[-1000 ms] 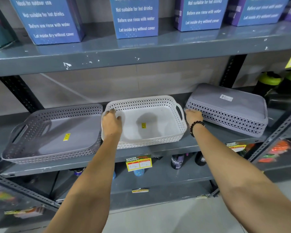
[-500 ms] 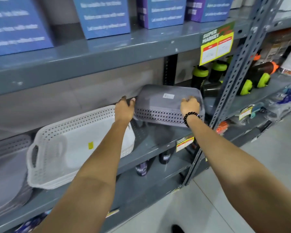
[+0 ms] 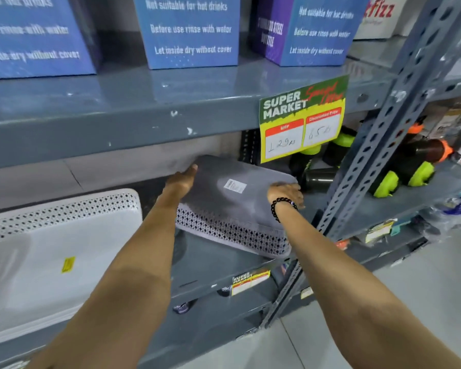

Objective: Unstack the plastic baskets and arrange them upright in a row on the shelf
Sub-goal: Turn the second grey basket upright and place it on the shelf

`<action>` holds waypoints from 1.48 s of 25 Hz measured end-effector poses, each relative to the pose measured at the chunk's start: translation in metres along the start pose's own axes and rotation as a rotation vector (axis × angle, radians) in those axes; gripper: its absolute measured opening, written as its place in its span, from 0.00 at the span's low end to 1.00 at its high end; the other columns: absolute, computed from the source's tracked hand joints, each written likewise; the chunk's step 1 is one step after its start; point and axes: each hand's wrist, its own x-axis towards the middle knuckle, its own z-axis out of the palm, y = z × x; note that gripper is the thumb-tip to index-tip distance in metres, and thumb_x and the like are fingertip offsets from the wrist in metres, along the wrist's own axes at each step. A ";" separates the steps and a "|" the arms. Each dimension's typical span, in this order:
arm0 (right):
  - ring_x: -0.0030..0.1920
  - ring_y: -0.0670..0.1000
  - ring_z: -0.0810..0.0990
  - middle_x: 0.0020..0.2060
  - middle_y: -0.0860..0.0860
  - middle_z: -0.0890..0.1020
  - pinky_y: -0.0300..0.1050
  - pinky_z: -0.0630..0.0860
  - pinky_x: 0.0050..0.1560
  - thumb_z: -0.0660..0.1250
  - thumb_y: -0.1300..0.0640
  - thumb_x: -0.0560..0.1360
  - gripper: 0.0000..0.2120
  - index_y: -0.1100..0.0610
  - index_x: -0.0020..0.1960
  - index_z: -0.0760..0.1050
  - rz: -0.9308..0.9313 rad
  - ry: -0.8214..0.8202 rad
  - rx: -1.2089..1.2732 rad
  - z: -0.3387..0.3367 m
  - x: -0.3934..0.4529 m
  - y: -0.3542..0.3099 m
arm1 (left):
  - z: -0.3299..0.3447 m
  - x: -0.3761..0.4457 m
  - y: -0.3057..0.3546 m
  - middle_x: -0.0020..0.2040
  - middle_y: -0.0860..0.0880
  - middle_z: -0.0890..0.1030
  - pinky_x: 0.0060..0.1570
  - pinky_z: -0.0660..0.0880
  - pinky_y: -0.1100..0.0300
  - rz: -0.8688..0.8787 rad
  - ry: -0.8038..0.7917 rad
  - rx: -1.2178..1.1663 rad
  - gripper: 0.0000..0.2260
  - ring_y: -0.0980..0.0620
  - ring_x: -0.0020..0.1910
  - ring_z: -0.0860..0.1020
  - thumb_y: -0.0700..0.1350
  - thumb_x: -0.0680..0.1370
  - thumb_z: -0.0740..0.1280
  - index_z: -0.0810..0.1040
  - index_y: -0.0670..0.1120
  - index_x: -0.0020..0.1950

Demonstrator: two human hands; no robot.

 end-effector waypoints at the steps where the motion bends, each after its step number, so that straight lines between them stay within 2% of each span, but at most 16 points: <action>1: 0.73 0.63 0.60 0.72 0.63 0.61 0.59 0.55 0.74 0.54 0.49 0.78 0.31 0.66 0.74 0.51 0.009 0.005 0.013 0.002 0.002 -0.001 | 0.003 0.001 -0.001 0.75 0.38 0.65 0.73 0.60 0.50 -0.013 -0.003 -0.028 0.34 0.39 0.74 0.64 0.64 0.79 0.50 0.62 0.41 0.75; 5: 0.70 0.63 0.63 0.71 0.63 0.63 0.58 0.62 0.69 0.54 0.48 0.78 0.31 0.64 0.74 0.53 -0.096 0.072 0.121 0.001 -0.003 -0.008 | 0.006 -0.014 -0.016 0.70 0.39 0.72 0.70 0.65 0.47 -0.104 0.148 -0.334 0.34 0.38 0.69 0.70 0.65 0.74 0.54 0.69 0.43 0.70; 7: 0.70 0.62 0.64 0.71 0.63 0.63 0.54 0.64 0.68 0.55 0.49 0.79 0.30 0.63 0.75 0.55 -0.232 0.138 0.373 -0.007 -0.012 -0.017 | 0.001 -0.029 -0.023 0.67 0.39 0.74 0.67 0.68 0.51 -0.030 0.290 -0.615 0.29 0.40 0.66 0.72 0.60 0.78 0.54 0.70 0.39 0.68; 9: 0.66 0.58 0.68 0.68 0.61 0.67 0.44 0.66 0.61 0.55 0.53 0.80 0.25 0.61 0.74 0.60 -0.378 0.198 0.708 -0.019 -0.025 -0.026 | -0.008 -0.042 -0.034 0.62 0.38 0.76 0.60 0.68 0.55 0.047 0.457 -0.954 0.23 0.45 0.58 0.75 0.54 0.81 0.54 0.71 0.38 0.65; 11: 0.58 0.54 0.72 0.62 0.58 0.72 0.39 0.66 0.58 0.57 0.50 0.78 0.23 0.58 0.71 0.68 -0.408 0.182 0.978 -0.029 -0.038 -0.030 | -0.021 -0.058 -0.047 0.44 0.37 0.79 0.51 0.66 0.56 0.064 0.535 -1.196 0.22 0.49 0.42 0.73 0.56 0.80 0.55 0.77 0.38 0.49; 12: 0.59 0.53 0.73 0.61 0.56 0.74 0.42 0.67 0.62 0.58 0.46 0.76 0.25 0.56 0.69 0.70 -0.339 0.115 1.082 -0.031 -0.040 -0.030 | -0.027 -0.062 -0.055 0.33 0.42 0.76 0.47 0.67 0.56 0.051 0.508 -1.270 0.23 0.50 0.35 0.71 0.59 0.79 0.55 0.76 0.42 0.38; 13: 0.62 0.54 0.73 0.63 0.55 0.74 0.46 0.67 0.66 0.58 0.41 0.75 0.27 0.55 0.68 0.71 -0.232 0.018 1.145 -0.031 -0.040 -0.026 | -0.032 -0.066 -0.063 0.28 0.47 0.75 0.44 0.70 0.56 0.030 0.444 -1.298 0.24 0.51 0.31 0.71 0.62 0.78 0.55 0.72 0.45 0.32; 15: 0.68 0.55 0.69 0.69 0.54 0.71 0.49 0.65 0.68 0.58 0.37 0.75 0.31 0.57 0.70 0.68 -0.067 -0.142 1.101 -0.032 -0.042 -0.010 | -0.039 -0.076 -0.076 0.33 0.49 0.80 0.45 0.77 0.54 -0.006 0.301 -1.226 0.23 0.51 0.33 0.78 0.64 0.77 0.54 0.75 0.49 0.35; 17: 0.66 0.54 0.69 0.70 0.54 0.69 0.50 0.65 0.65 0.56 0.38 0.75 0.30 0.57 0.70 0.67 -0.020 -0.198 1.001 -0.031 -0.040 0.006 | -0.040 -0.084 -0.082 0.43 0.45 0.83 0.50 0.78 0.50 -0.045 0.206 -1.052 0.19 0.47 0.40 0.80 0.62 0.77 0.57 0.76 0.49 0.39; 19: 0.66 0.54 0.68 0.71 0.55 0.68 0.50 0.65 0.65 0.55 0.41 0.76 0.29 0.58 0.70 0.65 0.012 -0.200 0.990 -0.032 -0.040 0.014 | -0.042 -0.084 -0.083 0.52 0.41 0.83 0.54 0.79 0.48 -0.100 0.214 -0.927 0.12 0.45 0.43 0.80 0.53 0.76 0.62 0.77 0.46 0.39; 21: 0.69 0.55 0.67 0.71 0.56 0.67 0.51 0.63 0.68 0.53 0.45 0.78 0.27 0.60 0.71 0.63 0.030 -0.184 0.989 -0.035 -0.041 0.017 | -0.044 -0.085 -0.079 0.55 0.39 0.82 0.51 0.80 0.48 -0.133 0.223 -0.789 0.08 0.44 0.42 0.80 0.45 0.76 0.62 0.77 0.41 0.45; 22: 0.69 0.55 0.67 0.71 0.57 0.67 0.51 0.63 0.68 0.53 0.46 0.78 0.26 0.60 0.71 0.63 0.033 -0.180 0.987 -0.035 -0.041 0.019 | -0.045 -0.087 -0.077 0.54 0.39 0.82 0.50 0.81 0.49 -0.141 0.232 -0.673 0.09 0.43 0.43 0.81 0.44 0.77 0.63 0.77 0.39 0.49; 25: 0.70 0.56 0.66 0.71 0.57 0.67 0.50 0.63 0.67 0.52 0.47 0.78 0.26 0.59 0.72 0.63 0.049 -0.195 1.003 -0.033 -0.046 0.029 | -0.044 -0.102 -0.073 0.56 0.37 0.82 0.56 0.78 0.51 -0.109 0.347 -0.117 0.16 0.39 0.56 0.80 0.46 0.78 0.64 0.79 0.34 0.55; 28: 0.63 0.57 0.72 0.63 0.55 0.74 0.48 0.67 0.60 0.51 0.47 0.78 0.25 0.60 0.68 0.68 0.057 -0.167 0.910 -0.028 -0.046 0.040 | -0.034 -0.113 -0.076 0.62 0.36 0.77 0.59 0.74 0.49 -0.055 0.391 0.167 0.14 0.37 0.61 0.76 0.41 0.78 0.63 0.77 0.34 0.59; 32: 0.63 0.61 0.75 0.65 0.62 0.75 0.51 0.72 0.61 0.59 0.54 0.77 0.22 0.65 0.67 0.68 0.030 -0.121 0.603 -0.025 -0.039 0.050 | -0.019 -0.122 -0.086 0.68 0.38 0.70 0.59 0.75 0.47 -0.030 0.389 0.331 0.15 0.39 0.62 0.75 0.43 0.79 0.63 0.75 0.36 0.62; 37: 0.61 0.62 0.76 0.63 0.63 0.75 0.50 0.74 0.57 0.59 0.58 0.76 0.21 0.65 0.67 0.67 -0.009 -0.135 0.386 -0.020 -0.032 0.065 | -0.004 -0.131 -0.096 0.67 0.39 0.68 0.58 0.76 0.49 0.004 0.382 0.395 0.15 0.40 0.60 0.75 0.41 0.80 0.62 0.73 0.36 0.64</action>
